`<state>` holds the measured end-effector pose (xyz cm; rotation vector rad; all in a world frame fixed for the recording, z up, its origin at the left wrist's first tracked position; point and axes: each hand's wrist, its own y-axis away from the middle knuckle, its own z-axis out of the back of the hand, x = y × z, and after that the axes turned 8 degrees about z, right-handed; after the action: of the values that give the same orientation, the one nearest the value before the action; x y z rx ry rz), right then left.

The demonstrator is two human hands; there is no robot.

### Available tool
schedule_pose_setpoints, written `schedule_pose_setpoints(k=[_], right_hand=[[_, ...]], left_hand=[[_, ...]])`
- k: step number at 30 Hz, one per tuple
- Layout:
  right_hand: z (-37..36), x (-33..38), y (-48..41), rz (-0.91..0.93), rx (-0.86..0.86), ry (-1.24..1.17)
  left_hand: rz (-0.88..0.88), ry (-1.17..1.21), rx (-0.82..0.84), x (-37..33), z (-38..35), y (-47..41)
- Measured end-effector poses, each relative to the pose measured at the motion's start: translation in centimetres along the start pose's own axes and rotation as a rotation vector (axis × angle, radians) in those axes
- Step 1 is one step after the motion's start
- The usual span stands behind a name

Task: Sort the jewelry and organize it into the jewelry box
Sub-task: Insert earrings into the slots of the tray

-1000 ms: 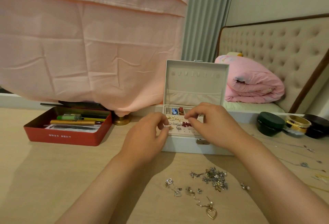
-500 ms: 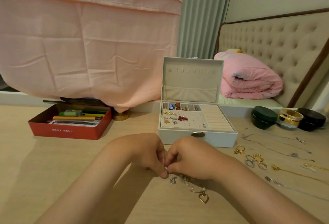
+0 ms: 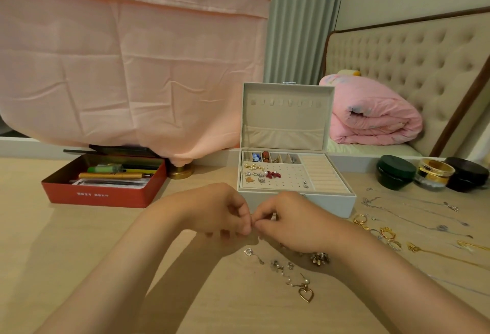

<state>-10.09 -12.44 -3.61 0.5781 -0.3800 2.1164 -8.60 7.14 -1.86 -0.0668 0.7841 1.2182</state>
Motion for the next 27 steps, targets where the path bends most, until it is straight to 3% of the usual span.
schedule_pose_setpoints(k=[3,6,9,15,27], right_hand=[[0.4,0.0,-0.1,-0.081,-0.037,-0.307],[0.4,-0.1,-0.1,-0.102,-0.035,-0.43],[0.2,-0.1,-0.1,-0.095,-0.014,-0.266],[-1.2,1.4,0.3,-0.034,0.097,0.205],[-1.2,1.0,0.2,-0.043,0.071,0.231]], left_hand=[[-0.087,0.126,-0.083,-0.3,0.5,0.4],[-0.137,0.252,-0.142,-0.3,0.6,0.5],[-0.141,0.313,-0.161,-0.2,0.8,0.6],[-0.035,0.064,-0.106,0.5,1.2,0.6],[-0.031,0.025,-0.111,0.6,0.1,-0.5]])
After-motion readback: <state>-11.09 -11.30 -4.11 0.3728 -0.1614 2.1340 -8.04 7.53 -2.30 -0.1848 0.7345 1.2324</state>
